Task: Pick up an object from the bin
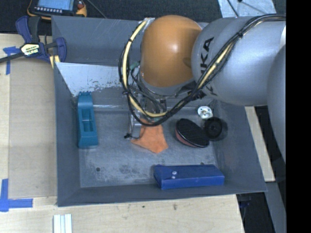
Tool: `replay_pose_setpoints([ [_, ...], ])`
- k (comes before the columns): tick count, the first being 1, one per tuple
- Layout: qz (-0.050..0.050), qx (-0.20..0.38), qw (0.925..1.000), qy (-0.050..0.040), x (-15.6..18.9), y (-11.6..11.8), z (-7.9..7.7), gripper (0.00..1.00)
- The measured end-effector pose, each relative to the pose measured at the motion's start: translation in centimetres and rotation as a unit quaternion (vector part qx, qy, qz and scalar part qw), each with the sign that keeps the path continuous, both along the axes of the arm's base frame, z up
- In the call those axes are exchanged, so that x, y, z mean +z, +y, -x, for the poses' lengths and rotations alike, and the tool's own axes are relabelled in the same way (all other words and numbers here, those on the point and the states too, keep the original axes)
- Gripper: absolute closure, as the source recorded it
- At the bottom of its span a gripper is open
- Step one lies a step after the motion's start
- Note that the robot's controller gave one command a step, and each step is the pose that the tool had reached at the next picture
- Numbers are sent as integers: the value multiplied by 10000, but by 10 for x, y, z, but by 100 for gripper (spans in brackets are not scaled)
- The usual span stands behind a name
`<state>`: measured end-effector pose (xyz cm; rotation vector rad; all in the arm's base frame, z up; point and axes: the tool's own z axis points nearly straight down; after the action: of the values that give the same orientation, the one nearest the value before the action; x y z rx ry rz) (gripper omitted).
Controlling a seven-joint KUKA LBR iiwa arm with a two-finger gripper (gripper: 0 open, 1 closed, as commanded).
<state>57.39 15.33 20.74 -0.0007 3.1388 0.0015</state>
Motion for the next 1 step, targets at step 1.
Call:
replay_pose_setpoints([
  [1,-16,-64,10000,-36,-42,-38,25,0],
])
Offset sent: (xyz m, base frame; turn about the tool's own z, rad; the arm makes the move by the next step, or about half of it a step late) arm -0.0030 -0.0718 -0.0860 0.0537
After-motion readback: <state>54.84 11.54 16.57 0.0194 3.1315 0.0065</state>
